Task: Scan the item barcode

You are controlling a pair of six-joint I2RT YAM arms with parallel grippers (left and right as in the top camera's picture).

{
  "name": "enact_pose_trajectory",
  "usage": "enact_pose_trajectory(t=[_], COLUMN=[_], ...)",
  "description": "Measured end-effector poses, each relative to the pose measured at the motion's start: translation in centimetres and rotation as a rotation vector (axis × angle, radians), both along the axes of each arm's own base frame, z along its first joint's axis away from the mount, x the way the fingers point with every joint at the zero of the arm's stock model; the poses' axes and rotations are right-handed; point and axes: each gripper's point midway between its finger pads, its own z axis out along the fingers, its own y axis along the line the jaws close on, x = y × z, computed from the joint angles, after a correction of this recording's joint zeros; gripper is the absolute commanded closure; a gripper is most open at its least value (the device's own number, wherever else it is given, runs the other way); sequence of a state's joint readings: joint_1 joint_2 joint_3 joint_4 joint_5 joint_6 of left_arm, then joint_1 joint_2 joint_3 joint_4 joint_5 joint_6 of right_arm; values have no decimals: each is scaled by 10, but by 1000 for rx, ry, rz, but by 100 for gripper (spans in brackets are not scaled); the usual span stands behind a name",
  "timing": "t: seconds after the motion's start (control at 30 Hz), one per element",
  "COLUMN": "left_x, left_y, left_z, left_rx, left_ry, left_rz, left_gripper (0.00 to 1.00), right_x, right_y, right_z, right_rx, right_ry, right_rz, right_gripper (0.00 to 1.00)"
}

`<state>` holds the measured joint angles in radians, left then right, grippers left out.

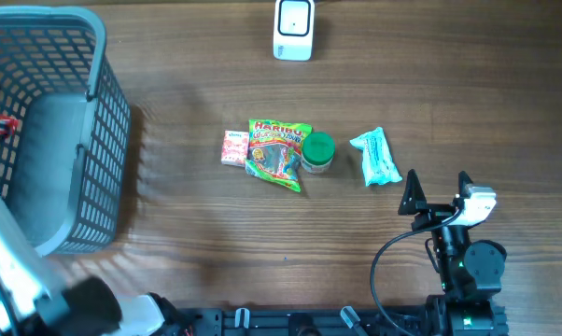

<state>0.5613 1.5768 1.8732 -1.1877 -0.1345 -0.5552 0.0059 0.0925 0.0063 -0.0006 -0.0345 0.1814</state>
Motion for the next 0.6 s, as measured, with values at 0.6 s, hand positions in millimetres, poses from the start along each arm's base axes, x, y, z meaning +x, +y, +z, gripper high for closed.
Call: enact_pose_trajectory(t=[0.6], left_x=[43], left_y=[-306], left_z=[-197], left_rx=[-50], left_ry=[418], left_rz=[-977], left_gripper=[96], right_x=[0], right_y=[0], right_z=[0], right_rx=[0], right_ry=[0], right_rz=[2], right_gripper=[0])
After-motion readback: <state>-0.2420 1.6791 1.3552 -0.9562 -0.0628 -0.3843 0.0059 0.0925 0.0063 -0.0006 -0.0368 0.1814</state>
